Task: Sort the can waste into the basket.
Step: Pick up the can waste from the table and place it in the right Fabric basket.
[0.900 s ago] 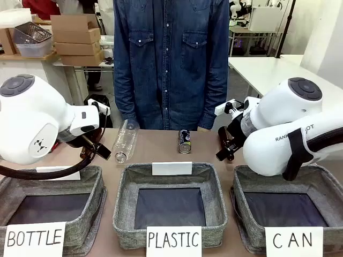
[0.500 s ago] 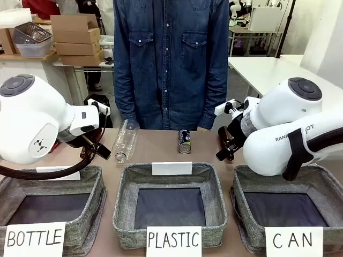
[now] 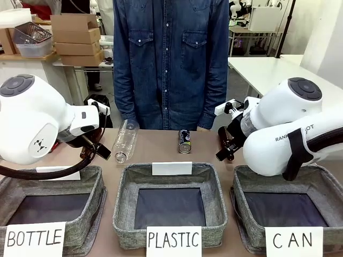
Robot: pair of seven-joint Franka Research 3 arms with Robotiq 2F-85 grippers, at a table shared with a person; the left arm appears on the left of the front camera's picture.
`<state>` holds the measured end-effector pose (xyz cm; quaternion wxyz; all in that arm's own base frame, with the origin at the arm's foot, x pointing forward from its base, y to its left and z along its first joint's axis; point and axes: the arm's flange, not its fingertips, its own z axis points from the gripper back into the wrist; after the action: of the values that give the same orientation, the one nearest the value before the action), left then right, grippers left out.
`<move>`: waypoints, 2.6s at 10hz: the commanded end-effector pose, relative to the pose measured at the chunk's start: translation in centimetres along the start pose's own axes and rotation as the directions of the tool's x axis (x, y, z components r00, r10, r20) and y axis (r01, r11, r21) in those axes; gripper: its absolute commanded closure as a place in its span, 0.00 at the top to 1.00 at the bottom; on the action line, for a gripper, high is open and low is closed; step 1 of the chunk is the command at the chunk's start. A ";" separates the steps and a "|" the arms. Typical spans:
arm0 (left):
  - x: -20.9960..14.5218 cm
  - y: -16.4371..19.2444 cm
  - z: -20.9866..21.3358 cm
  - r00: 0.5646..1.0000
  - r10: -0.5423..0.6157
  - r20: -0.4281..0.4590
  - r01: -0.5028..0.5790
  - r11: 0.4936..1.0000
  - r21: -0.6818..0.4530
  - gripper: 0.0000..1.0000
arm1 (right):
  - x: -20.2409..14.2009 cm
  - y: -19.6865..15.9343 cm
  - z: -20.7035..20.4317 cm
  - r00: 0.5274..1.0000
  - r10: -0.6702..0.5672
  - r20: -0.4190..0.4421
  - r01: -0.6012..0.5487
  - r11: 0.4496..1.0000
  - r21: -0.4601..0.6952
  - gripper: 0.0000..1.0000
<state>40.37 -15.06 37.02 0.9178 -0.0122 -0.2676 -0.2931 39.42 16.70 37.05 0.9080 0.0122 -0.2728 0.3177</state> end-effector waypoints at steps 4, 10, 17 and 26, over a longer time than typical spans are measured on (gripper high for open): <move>-1.7 -0.1 11.6 0.991 -0.003 -0.137 -0.002 1.000 -0.031 1.00 | -1.5 -3.3 13.5 0.993 -0.094 0.075 0.087 0.992 0.087 1.00; 0.4 -1.0 22.5 0.994 -0.073 0.083 0.071 0.997 0.027 1.00 | -0.2 -4.3 23.4 0.971 -0.074 0.225 0.081 0.996 -0.024 1.00; -8.0 14.9 13.4 0.709 0.684 -0.170 -0.261 0.031 -0.965 1.00 | -7.9 -16.4 20.8 0.495 -0.785 -0.372 0.700 0.107 0.706 1.00; -9.7 16.7 14.9 0.817 0.577 0.014 -0.160 0.249 -0.955 1.00 | -10.5 -17.8 15.4 0.513 -0.755 -0.408 0.697 0.090 0.711 1.00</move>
<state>35.35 6.23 47.07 0.7226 -0.6463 -0.2014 -0.1397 35.31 -6.68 47.34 0.8085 0.5751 -0.0727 -0.1010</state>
